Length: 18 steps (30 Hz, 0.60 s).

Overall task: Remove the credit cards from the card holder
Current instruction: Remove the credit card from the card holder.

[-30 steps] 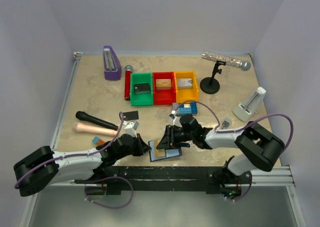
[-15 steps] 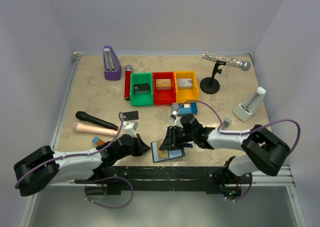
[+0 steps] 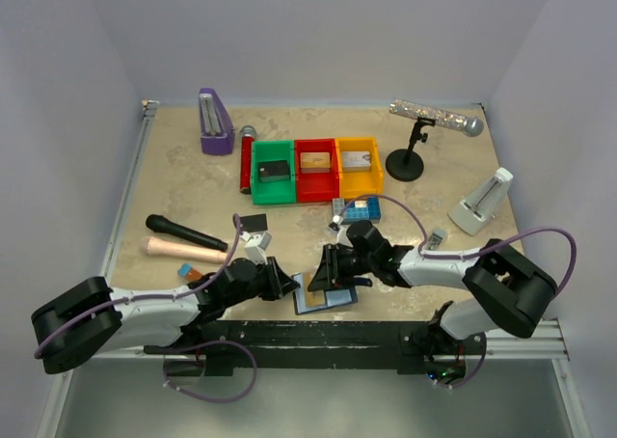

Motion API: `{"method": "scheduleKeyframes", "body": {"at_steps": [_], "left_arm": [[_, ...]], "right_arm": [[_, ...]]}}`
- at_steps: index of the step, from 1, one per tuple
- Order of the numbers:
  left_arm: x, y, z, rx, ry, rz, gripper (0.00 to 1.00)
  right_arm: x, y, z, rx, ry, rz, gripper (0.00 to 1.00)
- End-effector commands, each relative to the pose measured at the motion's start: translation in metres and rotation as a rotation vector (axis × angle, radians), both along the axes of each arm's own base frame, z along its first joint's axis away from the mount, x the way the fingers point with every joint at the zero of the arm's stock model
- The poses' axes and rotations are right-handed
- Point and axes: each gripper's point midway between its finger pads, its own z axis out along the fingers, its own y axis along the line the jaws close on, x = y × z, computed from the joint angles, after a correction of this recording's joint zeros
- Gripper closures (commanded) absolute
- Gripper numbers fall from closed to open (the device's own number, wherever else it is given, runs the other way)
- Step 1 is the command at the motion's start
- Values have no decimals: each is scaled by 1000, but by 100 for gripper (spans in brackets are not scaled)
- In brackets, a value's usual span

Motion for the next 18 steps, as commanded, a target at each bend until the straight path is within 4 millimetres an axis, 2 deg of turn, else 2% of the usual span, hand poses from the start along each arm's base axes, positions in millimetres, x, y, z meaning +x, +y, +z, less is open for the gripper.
{"method": "scheduleKeyframes", "body": {"at_steps": [1,7,10,11,18], "left_arm": [[2,-18,17,-86,-19,-35,83],[-2,-22,6,-80,11,-55,89],[-3,-20,-1,-69,29,-48,97],[-4,-19,-4,-63,38,-42,100],[-6,6,-41,74,135,46,100]], "right_arm": [[11,13,16,50,-51,1,66],[10,13,15,48,-49,3,66],[9,12,14,46,-48,4,66],[9,12,14,45,-47,4,66],[7,7,12,27,-50,3,66]]}}
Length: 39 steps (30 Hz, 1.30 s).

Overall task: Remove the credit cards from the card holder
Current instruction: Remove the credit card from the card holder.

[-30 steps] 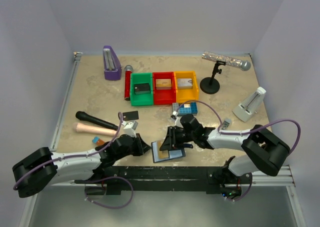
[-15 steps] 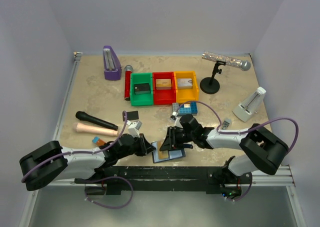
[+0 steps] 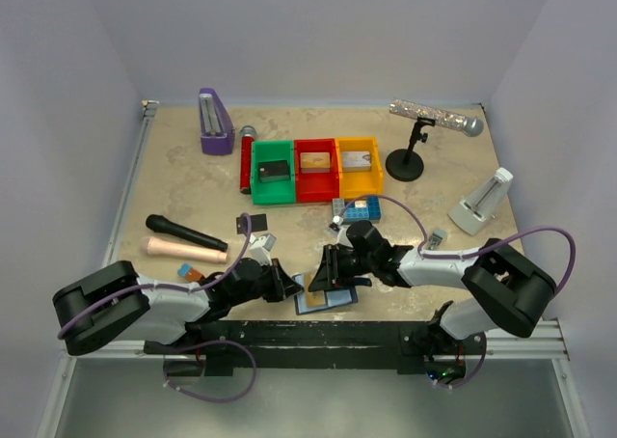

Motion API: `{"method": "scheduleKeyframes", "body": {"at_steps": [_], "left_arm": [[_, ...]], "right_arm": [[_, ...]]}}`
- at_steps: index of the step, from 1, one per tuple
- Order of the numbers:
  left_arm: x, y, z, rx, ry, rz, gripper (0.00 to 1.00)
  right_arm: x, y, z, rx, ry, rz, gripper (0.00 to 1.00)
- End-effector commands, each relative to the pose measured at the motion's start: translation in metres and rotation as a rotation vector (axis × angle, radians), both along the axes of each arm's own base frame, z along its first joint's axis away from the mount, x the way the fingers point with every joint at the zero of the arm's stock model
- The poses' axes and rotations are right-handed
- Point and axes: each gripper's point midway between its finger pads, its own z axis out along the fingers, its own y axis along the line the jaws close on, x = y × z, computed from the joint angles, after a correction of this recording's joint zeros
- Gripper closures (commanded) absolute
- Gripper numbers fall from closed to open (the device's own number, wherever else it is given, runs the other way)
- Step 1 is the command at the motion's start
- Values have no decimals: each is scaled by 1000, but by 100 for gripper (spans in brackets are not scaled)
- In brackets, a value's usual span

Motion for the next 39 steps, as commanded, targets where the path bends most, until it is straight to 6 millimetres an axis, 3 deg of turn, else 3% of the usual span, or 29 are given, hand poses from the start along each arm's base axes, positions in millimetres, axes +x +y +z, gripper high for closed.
{"method": "scheduleKeyframes", "body": {"at_steps": [1,12,39], "left_arm": [[-2,19,-28,107,63,61,100],[-9,34,-51,160,104,87,100],[-12,57,-73,283,132,124,100]], "right_arm": [[7,8,15,38,-56,6,66],[6,4,17,31,-65,3,67],[5,-6,21,8,-88,-5,71]]}}
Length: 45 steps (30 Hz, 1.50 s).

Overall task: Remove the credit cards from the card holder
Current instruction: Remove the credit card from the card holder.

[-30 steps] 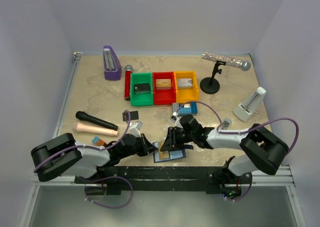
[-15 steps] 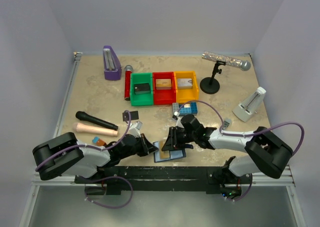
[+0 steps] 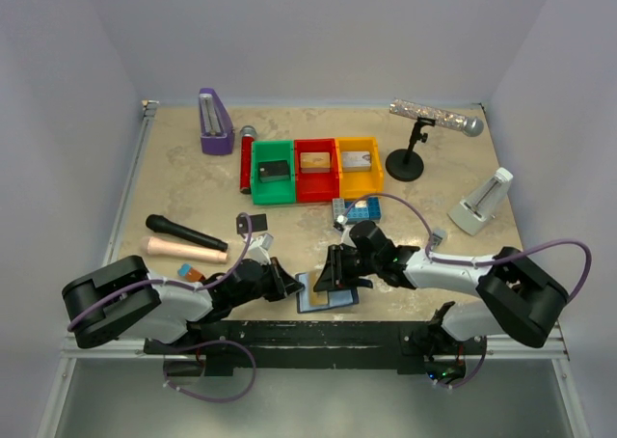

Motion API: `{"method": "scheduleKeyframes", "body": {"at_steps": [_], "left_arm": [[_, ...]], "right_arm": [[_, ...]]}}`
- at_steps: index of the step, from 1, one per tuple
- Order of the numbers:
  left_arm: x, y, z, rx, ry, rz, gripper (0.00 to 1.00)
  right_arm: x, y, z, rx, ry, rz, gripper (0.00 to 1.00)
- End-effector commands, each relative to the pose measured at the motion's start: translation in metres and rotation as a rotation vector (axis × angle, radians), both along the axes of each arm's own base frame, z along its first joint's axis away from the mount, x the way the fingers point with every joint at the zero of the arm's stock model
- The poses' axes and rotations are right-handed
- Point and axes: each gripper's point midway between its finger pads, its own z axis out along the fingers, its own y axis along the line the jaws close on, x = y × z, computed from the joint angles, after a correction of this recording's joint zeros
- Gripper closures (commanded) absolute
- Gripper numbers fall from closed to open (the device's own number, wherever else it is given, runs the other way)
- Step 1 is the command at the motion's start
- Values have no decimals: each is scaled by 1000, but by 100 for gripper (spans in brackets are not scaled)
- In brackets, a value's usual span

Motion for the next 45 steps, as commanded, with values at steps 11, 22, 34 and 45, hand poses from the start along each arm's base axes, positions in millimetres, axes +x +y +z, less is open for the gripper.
{"method": "scheduleKeyframes", "body": {"at_steps": [11,22,34,45], "left_arm": [[-19,58,-69,309,108,47,100],[-21,62,-72,314,114,51,100],[-21,63,-72,314,115,55,100],[-21,64,-73,310,114,58,100]], "right_arm": [[4,0,19,45,-66,10,72],[4,-6,18,39,-74,-3,74],[5,-10,18,35,-81,-15,78],[6,-15,18,26,-86,-26,85]]}}
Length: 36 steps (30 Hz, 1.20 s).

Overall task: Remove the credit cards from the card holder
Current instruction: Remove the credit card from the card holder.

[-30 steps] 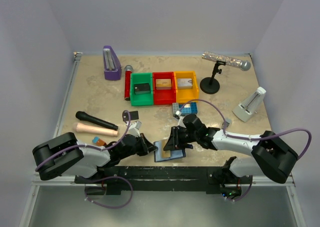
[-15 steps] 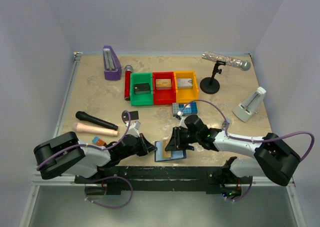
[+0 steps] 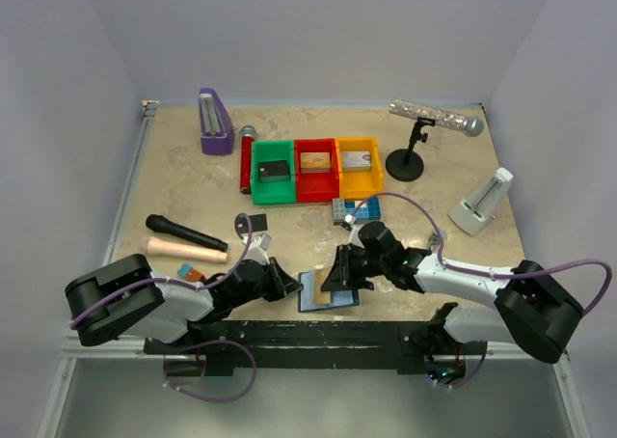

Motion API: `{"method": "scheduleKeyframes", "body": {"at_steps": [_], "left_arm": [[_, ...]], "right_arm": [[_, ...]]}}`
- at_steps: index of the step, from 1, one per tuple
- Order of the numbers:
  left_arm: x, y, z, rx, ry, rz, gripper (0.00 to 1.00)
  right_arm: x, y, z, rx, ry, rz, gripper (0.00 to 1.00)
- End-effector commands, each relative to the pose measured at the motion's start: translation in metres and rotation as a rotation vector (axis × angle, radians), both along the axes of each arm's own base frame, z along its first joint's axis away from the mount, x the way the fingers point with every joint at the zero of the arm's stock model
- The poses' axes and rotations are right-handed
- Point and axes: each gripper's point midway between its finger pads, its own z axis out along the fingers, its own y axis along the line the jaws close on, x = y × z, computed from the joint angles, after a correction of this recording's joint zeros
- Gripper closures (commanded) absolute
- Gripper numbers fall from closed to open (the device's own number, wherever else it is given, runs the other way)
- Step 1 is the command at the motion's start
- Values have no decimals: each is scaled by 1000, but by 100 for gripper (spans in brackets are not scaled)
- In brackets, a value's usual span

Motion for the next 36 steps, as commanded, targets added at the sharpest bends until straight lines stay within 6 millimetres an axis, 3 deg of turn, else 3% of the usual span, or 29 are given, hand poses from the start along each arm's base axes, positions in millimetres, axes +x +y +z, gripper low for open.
{"method": "scheduleKeyframes", "body": {"at_steps": [1,11,19,30,36], "left_arm": [[-25,59,-66,289,104,18,100],[-17,45,-43,212,45,7,100],[-13,49,-38,236,19,17,100],[-11,48,-34,229,10,18,100],[-8,40,-21,223,-14,-6,99]], "right_arm": [[7,1,10,23,-55,-10,86],[7,-1,10,18,-53,-13,91],[7,-3,10,16,-53,-18,100],[7,-6,13,12,-60,-19,100],[8,-10,13,-3,-69,-30,100]]}}
